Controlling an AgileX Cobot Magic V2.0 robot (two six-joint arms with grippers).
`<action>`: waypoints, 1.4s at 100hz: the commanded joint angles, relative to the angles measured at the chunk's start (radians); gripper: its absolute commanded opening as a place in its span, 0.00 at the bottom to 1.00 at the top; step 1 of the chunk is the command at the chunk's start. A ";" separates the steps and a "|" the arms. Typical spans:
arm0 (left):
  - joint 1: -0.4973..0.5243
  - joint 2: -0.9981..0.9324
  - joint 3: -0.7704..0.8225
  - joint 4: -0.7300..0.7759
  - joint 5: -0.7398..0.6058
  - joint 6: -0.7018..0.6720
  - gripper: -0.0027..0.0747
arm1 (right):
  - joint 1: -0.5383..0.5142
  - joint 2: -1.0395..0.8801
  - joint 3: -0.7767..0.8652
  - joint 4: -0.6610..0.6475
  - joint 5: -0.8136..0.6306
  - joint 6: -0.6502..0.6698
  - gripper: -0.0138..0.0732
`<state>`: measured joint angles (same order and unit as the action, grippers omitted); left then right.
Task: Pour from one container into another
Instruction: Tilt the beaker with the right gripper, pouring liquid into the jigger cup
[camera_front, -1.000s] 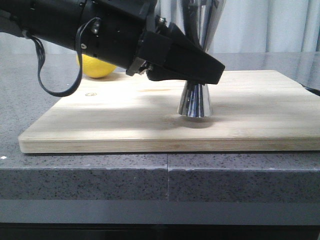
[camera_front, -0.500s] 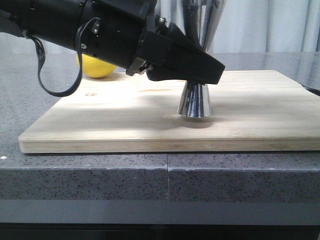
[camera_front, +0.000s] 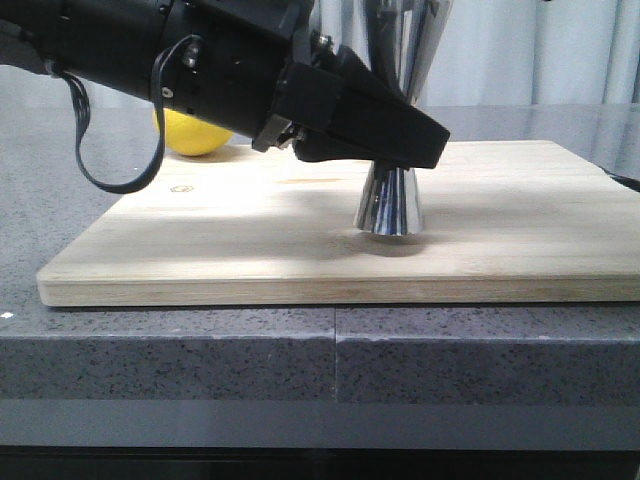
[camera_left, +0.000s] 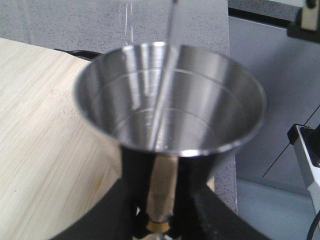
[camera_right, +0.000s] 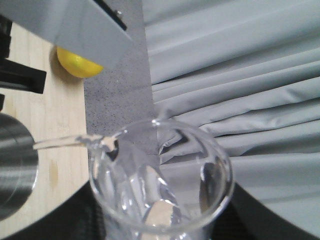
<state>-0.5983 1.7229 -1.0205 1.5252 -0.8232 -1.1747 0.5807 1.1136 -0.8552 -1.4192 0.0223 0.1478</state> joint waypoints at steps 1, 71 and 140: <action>0.000 -0.055 -0.034 -0.030 -0.050 -0.008 0.11 | 0.001 -0.017 -0.037 -0.023 0.005 0.000 0.45; 0.000 -0.055 -0.034 -0.030 -0.050 -0.008 0.11 | 0.001 -0.017 -0.037 -0.110 0.019 0.000 0.45; 0.000 -0.055 -0.034 -0.030 -0.050 -0.008 0.11 | 0.001 -0.017 -0.037 -0.216 0.021 0.000 0.45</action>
<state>-0.5983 1.7229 -1.0205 1.5252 -0.8232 -1.1747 0.5807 1.1136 -0.8552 -1.6091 0.0370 0.1473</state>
